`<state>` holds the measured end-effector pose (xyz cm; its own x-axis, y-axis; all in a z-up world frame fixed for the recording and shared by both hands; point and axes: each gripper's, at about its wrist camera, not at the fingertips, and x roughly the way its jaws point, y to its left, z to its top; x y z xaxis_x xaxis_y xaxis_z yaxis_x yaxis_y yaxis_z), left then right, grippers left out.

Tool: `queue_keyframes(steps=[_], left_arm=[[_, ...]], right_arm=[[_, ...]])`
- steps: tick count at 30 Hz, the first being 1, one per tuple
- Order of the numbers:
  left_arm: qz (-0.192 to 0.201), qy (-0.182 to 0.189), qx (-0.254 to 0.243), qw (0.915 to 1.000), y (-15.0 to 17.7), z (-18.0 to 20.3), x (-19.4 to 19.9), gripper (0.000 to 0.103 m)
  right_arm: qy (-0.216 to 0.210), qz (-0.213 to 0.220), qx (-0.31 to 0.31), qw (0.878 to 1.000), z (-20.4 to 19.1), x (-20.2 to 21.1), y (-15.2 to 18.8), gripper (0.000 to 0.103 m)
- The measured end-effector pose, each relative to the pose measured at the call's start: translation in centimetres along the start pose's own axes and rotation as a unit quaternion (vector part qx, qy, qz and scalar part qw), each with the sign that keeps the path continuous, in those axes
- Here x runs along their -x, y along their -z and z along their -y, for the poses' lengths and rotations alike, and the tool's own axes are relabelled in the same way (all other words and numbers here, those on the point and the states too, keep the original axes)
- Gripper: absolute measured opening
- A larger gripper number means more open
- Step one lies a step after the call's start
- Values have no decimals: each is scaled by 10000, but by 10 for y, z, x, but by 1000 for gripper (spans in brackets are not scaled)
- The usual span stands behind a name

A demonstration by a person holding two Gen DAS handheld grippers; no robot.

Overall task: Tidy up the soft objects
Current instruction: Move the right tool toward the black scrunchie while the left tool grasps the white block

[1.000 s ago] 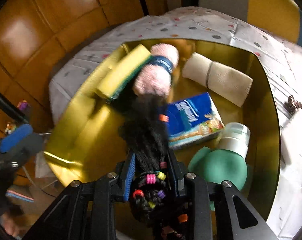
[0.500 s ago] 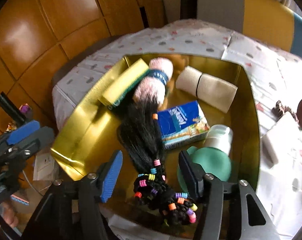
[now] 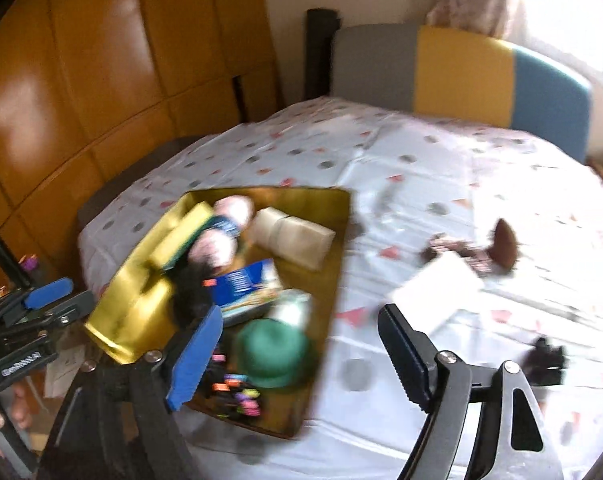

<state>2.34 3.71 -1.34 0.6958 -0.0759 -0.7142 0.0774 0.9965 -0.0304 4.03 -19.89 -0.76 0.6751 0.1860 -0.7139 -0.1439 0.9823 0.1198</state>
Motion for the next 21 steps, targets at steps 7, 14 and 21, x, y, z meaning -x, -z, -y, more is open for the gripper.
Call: queue_keyframes(steps=[7, 14, 21], left_arm=[[31, 75, -237, 9997, -3, 18, 3, 57], [32, 159, -503, 9986, -9, 41, 3, 57], [-36, 335, -655, 9973, -18, 67, -3, 57]], right_arm=[[691, 187, -404, 9966, 70, 24, 3, 88], [1502, 230, -966, 9837, 154, 35, 16, 90], [2478, 99, -2315, 9407, 248, 45, 57, 90]])
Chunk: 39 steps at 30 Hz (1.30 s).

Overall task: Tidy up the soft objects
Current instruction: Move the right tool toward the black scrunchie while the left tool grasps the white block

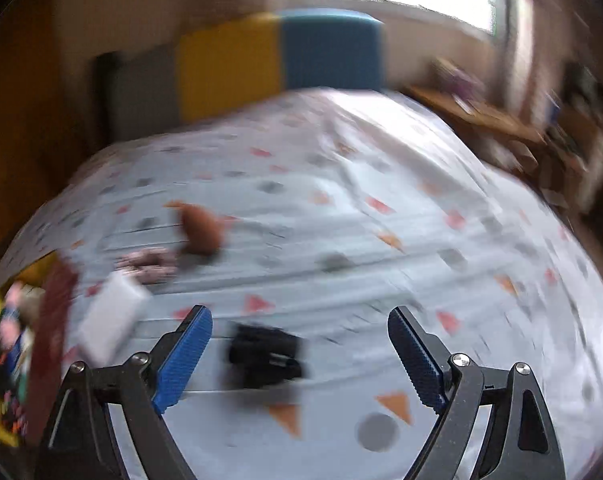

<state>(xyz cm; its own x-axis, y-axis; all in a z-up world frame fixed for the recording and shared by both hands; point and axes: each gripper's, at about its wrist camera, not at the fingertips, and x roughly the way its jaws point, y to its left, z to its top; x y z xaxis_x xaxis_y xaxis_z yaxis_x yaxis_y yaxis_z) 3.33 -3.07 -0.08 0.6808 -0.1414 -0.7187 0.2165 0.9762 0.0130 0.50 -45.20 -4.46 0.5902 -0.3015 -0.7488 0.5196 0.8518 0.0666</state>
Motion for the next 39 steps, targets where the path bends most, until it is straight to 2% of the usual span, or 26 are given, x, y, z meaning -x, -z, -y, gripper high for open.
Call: queue_keyframes(steps=[2, 4, 7, 10, 15, 17, 20, 22, 26, 30, 37, 39], left_arm=[[-44, 126, 1, 9999, -7, 9, -3, 57], [-30, 278, -79, 9996, -14, 22, -5, 57], [-123, 808, -275, 9963, -26, 47, -12, 57], [-142, 1072, -517, 9928, -35, 73, -16, 57], [-234, 1157, -1085, 9871, -49, 127, -32, 57], [-417, 1185, -1337, 9830, -52, 149, -50, 58], [-746, 1249, -1609, 9762, -54, 172, -77, 69], [-964, 1272, -1686, 9727, -57, 184, -97, 72], [-1266, 1245, -1660, 9700, -64, 195, -130, 85], [-1599, 1300, -1601, 9653, -70, 202, -162, 87], [-1767, 1185, -1759, 9611, -69, 223, -191, 88], [-1890, 1076, -1717, 9608, -68, 226, -201, 82]], right_arm=[[-55, -56, -554, 9984, 21, -2, -4, 90], [-79, -153, -838, 9963, 33, -5, -4, 90], [-69, -269, -985, 9948, 39, -9, -5, 90], [-51, -315, -981, 9947, 37, -11, -5, 91], [-101, -462, -1048, 9934, 36, -15, 1, 92], [-174, -508, -1138, 9920, 38, -16, 1, 92], [-214, -484, -1233, 9910, 42, -15, 0, 92], [-251, -455, -1296, 9902, 44, -13, -1, 93], [-326, -481, -1393, 9886, 47, -14, -2, 93], [-419, -508, -1468, 9870, 49, -16, -3, 93], [-535, -596, -1524, 9851, 48, -20, -2, 93], [-551, -629, -1521, 9848, 47, -21, -2, 93]])
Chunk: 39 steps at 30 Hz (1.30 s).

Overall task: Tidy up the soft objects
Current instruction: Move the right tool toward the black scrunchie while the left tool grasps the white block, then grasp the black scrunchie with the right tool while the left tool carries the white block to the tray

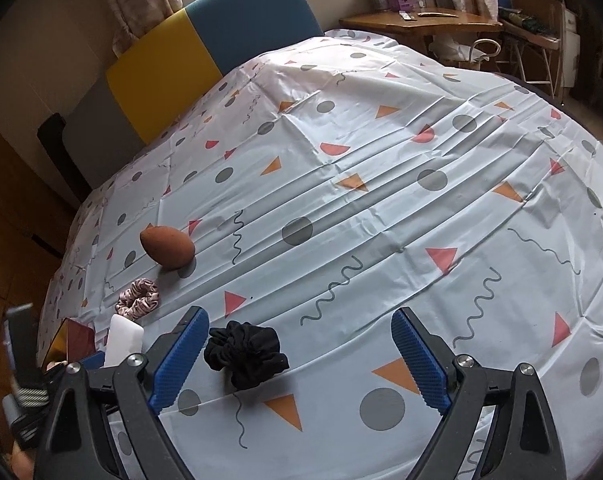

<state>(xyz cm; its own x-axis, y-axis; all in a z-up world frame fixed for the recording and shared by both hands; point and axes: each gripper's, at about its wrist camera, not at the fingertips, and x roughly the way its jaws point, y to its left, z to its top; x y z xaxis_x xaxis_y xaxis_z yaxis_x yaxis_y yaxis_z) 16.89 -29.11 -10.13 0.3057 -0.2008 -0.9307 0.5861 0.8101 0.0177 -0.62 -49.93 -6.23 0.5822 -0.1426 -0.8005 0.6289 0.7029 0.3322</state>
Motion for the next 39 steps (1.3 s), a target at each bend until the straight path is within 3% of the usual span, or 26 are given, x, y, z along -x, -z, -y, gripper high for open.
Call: queue_keyframes(steps=[1, 2, 4, 8, 10, 14, 19, 21, 26, 30, 33, 39], left_arm=[[-52, 70, 52, 9999, -1, 0, -3, 74], [-117, 94, 95, 9998, -1, -1, -6, 59], [-33, -36, 32, 10000, 3, 3, -5, 59], [286, 88, -83, 9995, 25, 12, 19, 58], [404, 236, -104, 9988, 40, 17, 32, 58], [695, 141, -412, 9966, 86, 38, 55, 58], [839, 9, -791, 9933, 115, 55, 51, 58], [668, 69, -733, 9950, 122, 55, 38, 59], [915, 136, -667, 9935, 126, 54, 37, 59], [1063, 137, -637, 9922, 132, 55, 36, 59], [1109, 145, -616, 9918, 133, 54, 36, 59], [1132, 162, -534, 9920, 132, 53, 37, 58]], right_arm=[[-2, -16, 1, 10000, 0, -1, 0, 93], [9, -24, 4, 10000, 0, -2, 0, 93], [29, -38, -15, 10000, 1, -3, 0, 93], [7, -32, -136, 9999, 6, -3, -1, 93], [-20, -75, -162, 9998, 7, -4, 0, 93], [-122, -177, -52, 9998, 1, -8, 3, 93], [-109, -298, 309, 9990, -13, -16, 8, 93], [-76, -305, 490, 9983, -19, -19, 10, 93], [-35, -303, 1275, 9914, -48, -33, 18, 91], [141, -526, 1814, 9819, -64, -55, 27, 70], [416, -774, 1997, 9759, -66, -72, 33, 19], [350, -719, 2093, 9746, -64, -74, 36, 18]])
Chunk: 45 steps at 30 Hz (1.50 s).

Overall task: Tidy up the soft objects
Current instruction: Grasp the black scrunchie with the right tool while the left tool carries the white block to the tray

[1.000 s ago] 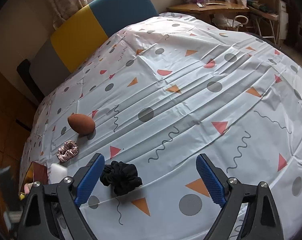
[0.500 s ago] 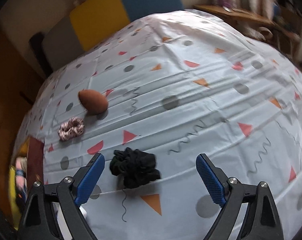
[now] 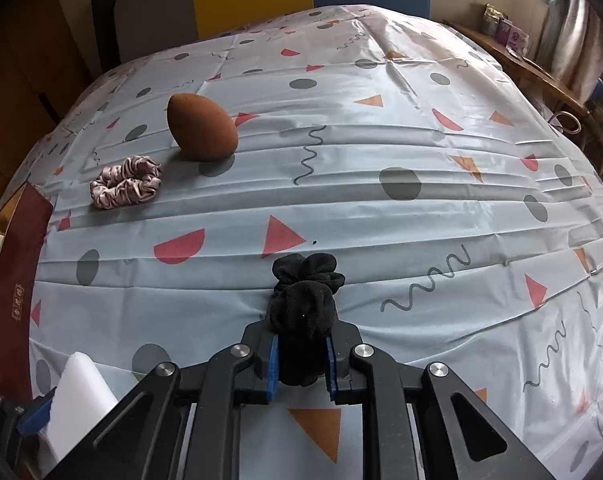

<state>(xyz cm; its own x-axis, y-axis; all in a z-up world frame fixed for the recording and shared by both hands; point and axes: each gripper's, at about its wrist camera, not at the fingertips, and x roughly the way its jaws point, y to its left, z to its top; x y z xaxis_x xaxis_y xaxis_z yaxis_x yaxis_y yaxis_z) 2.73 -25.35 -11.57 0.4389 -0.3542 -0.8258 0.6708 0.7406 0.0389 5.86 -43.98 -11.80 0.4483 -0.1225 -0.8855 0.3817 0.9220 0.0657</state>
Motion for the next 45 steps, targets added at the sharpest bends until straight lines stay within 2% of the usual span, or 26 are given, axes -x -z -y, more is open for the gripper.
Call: queue_keyframes(steps=[4, 13, 18, 33, 45], left_arm=[[-32, -81, -14, 10000, -2, 2, 9, 57], [671, 28, 350, 9971, -14, -7, 86, 57], [935, -91, 674, 9933, -15, -27, 119, 57], [1160, -513, 1342, 9828, 10, -88, 159, 57], [1033, -966, 2044, 9686, 40, -152, 167, 57]], right_arm=[[-47, 20, 31, 10000, 3, -1, 0, 18], [235, 166, 452, 9986, -10, -1, 3, 18], [419, 254, 694, 9964, -18, 0, 7, 18], [471, 564, 877, 9934, -21, 1, 15, 20], [538, 574, 948, 9924, -23, 1, 15, 20]])
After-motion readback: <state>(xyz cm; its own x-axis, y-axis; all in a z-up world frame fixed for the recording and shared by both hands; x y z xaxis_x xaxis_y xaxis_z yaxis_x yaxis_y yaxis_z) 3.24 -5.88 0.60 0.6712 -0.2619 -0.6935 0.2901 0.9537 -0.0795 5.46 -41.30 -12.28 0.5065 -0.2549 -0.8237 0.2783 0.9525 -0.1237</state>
